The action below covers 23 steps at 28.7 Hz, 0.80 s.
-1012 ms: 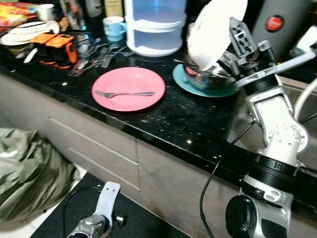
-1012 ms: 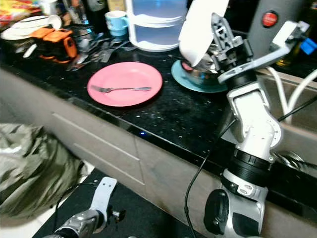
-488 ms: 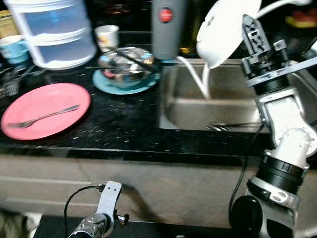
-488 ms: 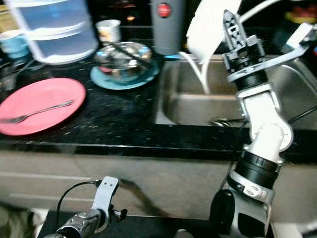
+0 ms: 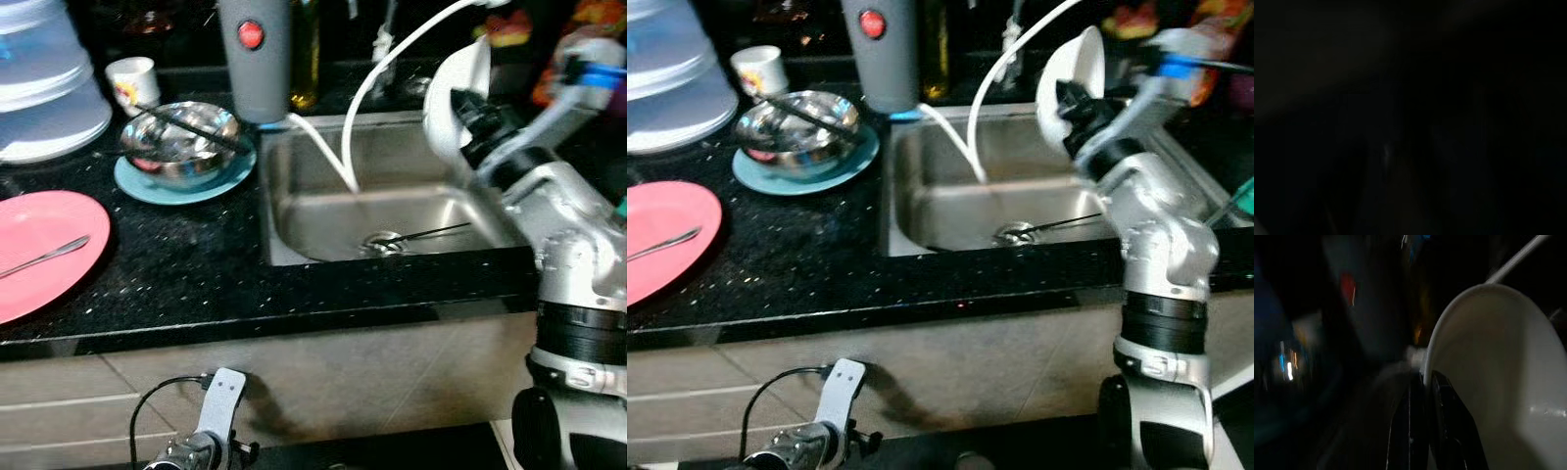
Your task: Kitchen organization
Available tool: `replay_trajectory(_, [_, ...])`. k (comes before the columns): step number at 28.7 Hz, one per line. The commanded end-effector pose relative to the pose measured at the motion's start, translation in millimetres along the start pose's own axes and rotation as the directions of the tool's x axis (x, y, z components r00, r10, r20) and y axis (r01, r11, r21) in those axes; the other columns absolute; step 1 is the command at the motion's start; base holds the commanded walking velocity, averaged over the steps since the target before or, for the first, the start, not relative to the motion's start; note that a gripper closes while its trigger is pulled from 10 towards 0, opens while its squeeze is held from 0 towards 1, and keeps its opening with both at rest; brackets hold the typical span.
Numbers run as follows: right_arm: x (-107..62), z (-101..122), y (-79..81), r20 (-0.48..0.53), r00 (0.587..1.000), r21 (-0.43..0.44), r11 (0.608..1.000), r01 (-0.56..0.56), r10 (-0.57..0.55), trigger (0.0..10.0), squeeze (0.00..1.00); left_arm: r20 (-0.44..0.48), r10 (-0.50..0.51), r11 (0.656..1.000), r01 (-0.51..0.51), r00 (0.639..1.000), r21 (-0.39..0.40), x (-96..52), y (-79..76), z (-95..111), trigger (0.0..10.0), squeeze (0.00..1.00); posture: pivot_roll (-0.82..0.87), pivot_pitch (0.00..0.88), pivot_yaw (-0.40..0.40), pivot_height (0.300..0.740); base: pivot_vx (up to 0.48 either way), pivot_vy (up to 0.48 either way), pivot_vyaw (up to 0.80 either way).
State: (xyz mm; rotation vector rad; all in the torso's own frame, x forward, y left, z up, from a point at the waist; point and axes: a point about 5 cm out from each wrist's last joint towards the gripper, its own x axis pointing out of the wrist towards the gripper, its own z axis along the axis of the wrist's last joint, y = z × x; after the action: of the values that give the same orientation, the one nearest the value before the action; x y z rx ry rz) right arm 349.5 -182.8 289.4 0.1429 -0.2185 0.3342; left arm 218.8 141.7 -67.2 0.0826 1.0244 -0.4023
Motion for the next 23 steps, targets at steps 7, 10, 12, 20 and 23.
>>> replay_trajectory(7, [1.7,-38.8,17.8,-0.245,0.968,-0.215,0.971,-0.106,0.052,10.0,0.00,-0.084,-0.035,0.999,0.038,0.996,0.032,1.0,-5.8,-9.1,10.0,0.00,-0.02,0.103,0.026,0.740,0.000,0.000,0.00])
replay_trajectory(10, [0.9,-54.8,16.6,-0.346,0.938,-0.367,0.918,-0.152,0.016,10.0,0.00,-0.094,-0.019,1.000,0.018,0.995,-0.013,0.4,-3.2,-9.1,10.0,0.00,-0.02,0.105,0.022,0.740,0.000,0.000,0.00])
replay_trajectory(12, [1.6,-60.7,12.8,-0.369,0.930,-0.449,0.878,-0.166,-0.013,10.0,0.00,-0.089,-0.011,0.998,0.005,0.996,-0.067,0.2,-1.8,-5.8,10.0,0.00,-0.01,0.108,0.016,0.740,0.000,0.000,0.00])
replay_trajectory(20, [-14.8,-79.7,-8.7,-0.573,0.815,-0.568,0.758,-0.322,-0.083,10.0,0.00,-0.129,-0.016,0.998,0.007,0.991,-0.068,-0.1,-2.5,-11.4,10.0,0.00,-0.01,0.115,0.008,0.740,0.000,0.000,0.00])
replay_trajectory(23, [-17.8,-81.2,-12.7,-0.607,0.789,-0.578,0.735,-0.354,-0.098,10.0,0.12,-0.135,-0.018,0.997,0.009,0.991,-0.071,0.4,-4.9,-13.8,10.0,0.00,-0.02,0.108,0.004,0.740,0.000,0.000,0.00])
